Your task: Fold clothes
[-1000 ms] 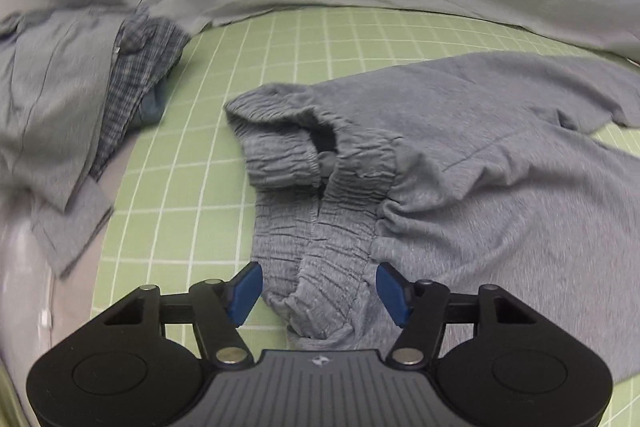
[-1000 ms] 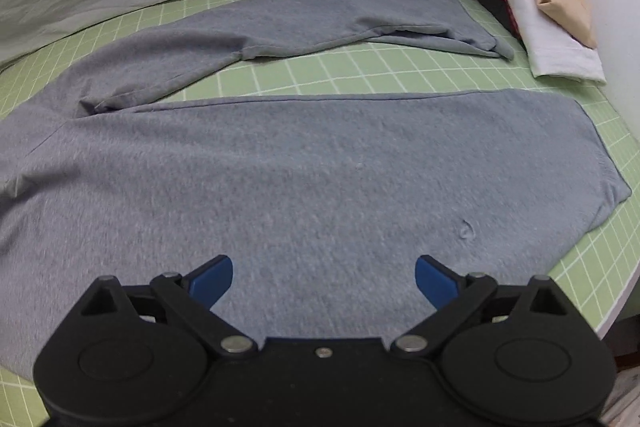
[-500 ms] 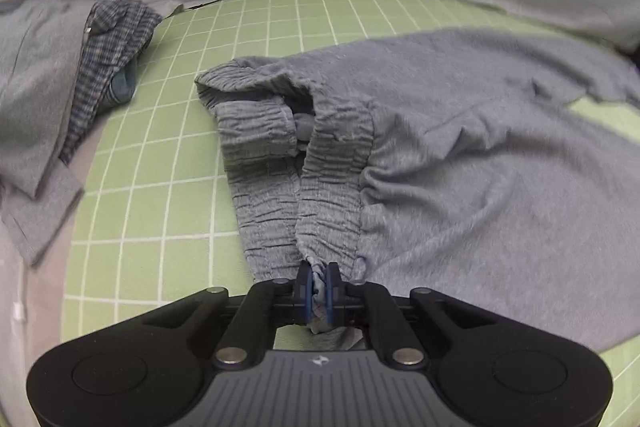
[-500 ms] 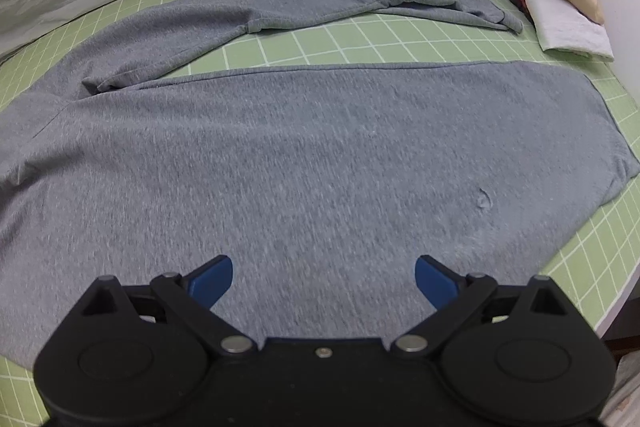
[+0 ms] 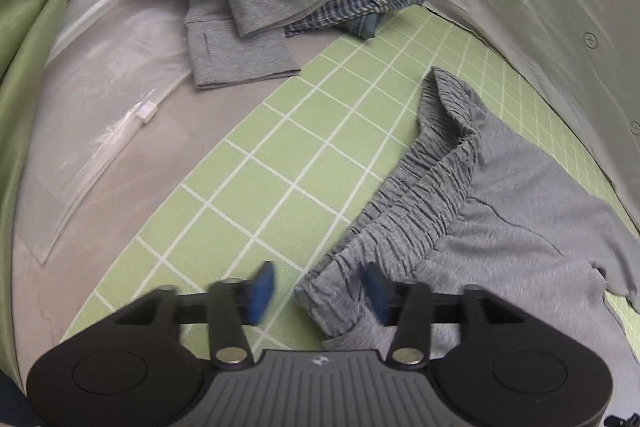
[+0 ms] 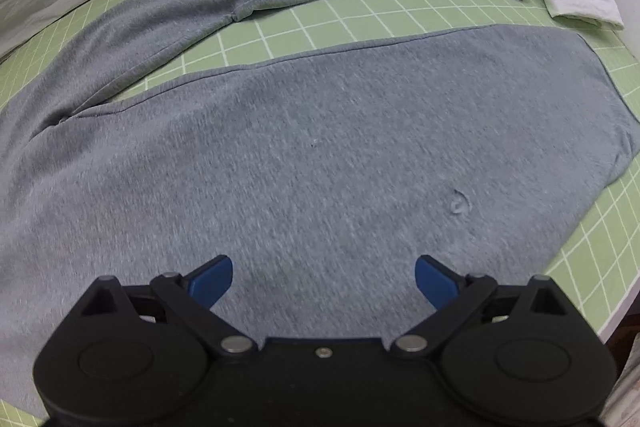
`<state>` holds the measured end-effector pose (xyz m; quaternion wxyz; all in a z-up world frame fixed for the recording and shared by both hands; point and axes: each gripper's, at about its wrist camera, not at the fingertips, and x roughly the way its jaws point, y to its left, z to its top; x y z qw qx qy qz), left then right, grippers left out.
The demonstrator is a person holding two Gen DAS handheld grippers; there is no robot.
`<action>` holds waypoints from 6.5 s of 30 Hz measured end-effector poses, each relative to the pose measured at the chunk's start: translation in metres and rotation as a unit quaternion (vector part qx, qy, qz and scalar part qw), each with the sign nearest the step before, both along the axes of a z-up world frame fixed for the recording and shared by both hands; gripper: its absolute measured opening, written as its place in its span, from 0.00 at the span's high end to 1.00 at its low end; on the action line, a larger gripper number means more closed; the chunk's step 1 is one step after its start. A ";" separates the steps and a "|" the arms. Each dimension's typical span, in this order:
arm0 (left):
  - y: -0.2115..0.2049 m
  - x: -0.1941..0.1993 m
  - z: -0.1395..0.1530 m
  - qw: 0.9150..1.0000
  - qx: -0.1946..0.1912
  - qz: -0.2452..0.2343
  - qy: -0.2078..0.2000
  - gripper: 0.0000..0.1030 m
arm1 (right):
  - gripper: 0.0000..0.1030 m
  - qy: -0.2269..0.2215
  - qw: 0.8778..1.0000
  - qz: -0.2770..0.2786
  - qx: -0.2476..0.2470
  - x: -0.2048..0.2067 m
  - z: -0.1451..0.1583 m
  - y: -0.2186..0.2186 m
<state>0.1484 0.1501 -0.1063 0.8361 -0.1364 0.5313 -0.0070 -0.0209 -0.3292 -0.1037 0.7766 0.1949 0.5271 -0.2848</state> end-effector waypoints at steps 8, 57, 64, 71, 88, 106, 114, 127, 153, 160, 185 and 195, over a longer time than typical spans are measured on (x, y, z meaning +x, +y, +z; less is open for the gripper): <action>-0.014 -0.002 -0.007 1.000 0.015 -0.010 0.016 0.85 | 0.04 -0.003 1.000 0.005 -0.001 0.003 0.001 0.001; -0.215 0.010 -0.029 0.988 0.114 0.021 0.105 0.01 | 0.38 -0.286 0.936 -0.151 0.138 0.078 -0.002 -0.332; -0.213 0.013 -0.031 0.988 0.110 0.011 0.109 0.00 | 0.43 -0.289 0.911 -0.215 0.202 0.096 -0.028 -0.341; -0.211 0.011 -0.032 0.988 0.109 0.005 0.107 0.00 | 0.50 -0.291 0.893 -0.275 0.204 0.100 -0.033 -0.354; -0.216 0.008 -0.031 0.989 0.110 0.008 0.097 0.00 | 0.97 -0.305 0.948 -0.088 0.010 0.063 0.057 -0.374; -0.204 0.047 -0.005 0.991 0.102 0.010 0.085 0.00 | 0.38 -0.128 0.974 0.000 -0.185 0.112 0.062 -0.330; -0.179 0.092 0.022 0.992 0.116 0.033 0.023 0.00 | 0.17 -0.097 0.989 -0.004 -0.111 0.124 0.058 -0.338; -0.165 0.165 -0.015 0.993 0.092 0.069 0.034 0.13 | 0.05 -0.026 0.978 -0.069 -0.197 0.103 0.075 -0.344; -0.130 0.167 0.021 0.979 0.116 0.151 -0.067 0.26 | 0.11 -0.097 0.992 -0.035 -0.076 0.160 0.004 -0.398; -0.185 0.145 0.016 0.988 0.117 0.082 -0.057 0.22 | 0.46 -0.091 0.994 0.022 -0.061 0.173 -0.007 -0.388; -0.261 0.109 -0.021 0.994 0.110 -0.017 0.021 0.22 | 0.49 -0.196 0.972 0.095 -0.084 0.132 0.045 -0.318; -0.280 0.103 -0.029 0.992 0.122 -0.030 0.020 0.14 | 0.63 -0.222 0.973 0.038 0.055 0.179 0.003 -0.381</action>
